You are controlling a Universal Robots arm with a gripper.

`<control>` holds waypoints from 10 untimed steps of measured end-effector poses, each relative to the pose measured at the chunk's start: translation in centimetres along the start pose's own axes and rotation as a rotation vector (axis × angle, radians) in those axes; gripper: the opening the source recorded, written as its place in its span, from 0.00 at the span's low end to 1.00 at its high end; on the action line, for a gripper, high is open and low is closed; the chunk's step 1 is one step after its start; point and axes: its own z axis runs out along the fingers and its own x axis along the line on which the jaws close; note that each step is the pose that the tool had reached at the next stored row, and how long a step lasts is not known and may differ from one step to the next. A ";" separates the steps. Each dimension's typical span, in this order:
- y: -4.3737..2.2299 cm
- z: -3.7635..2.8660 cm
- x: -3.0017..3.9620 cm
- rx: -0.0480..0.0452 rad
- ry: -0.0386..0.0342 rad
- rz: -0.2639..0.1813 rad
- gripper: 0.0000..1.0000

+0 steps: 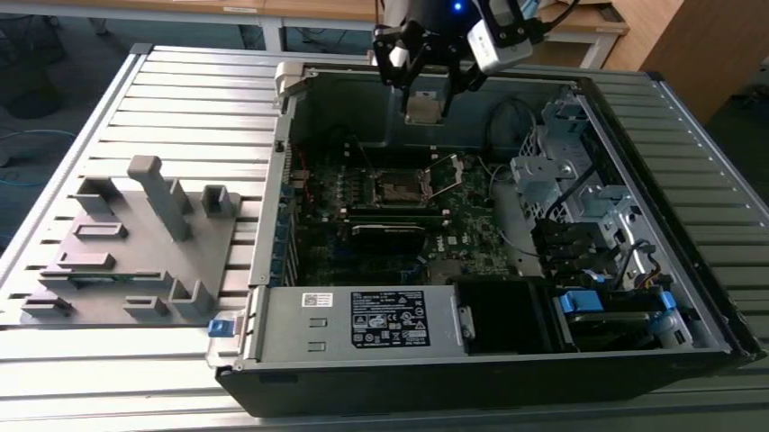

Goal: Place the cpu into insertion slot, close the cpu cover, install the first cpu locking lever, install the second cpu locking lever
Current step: 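Place the cpu into insertion slot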

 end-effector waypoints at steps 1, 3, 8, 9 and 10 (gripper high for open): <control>-0.01 0.05 0.00 0.0000 0.0000 0.000 0.54; -0.02 0.18 0.00 0.0002 0.0001 0.000 0.54; -0.04 0.39 -0.01 0.0004 0.0002 0.000 0.54; -0.04 0.40 -0.01 0.0005 0.0002 0.000 0.54; -0.04 0.41 -0.01 0.0004 0.0002 0.000 0.54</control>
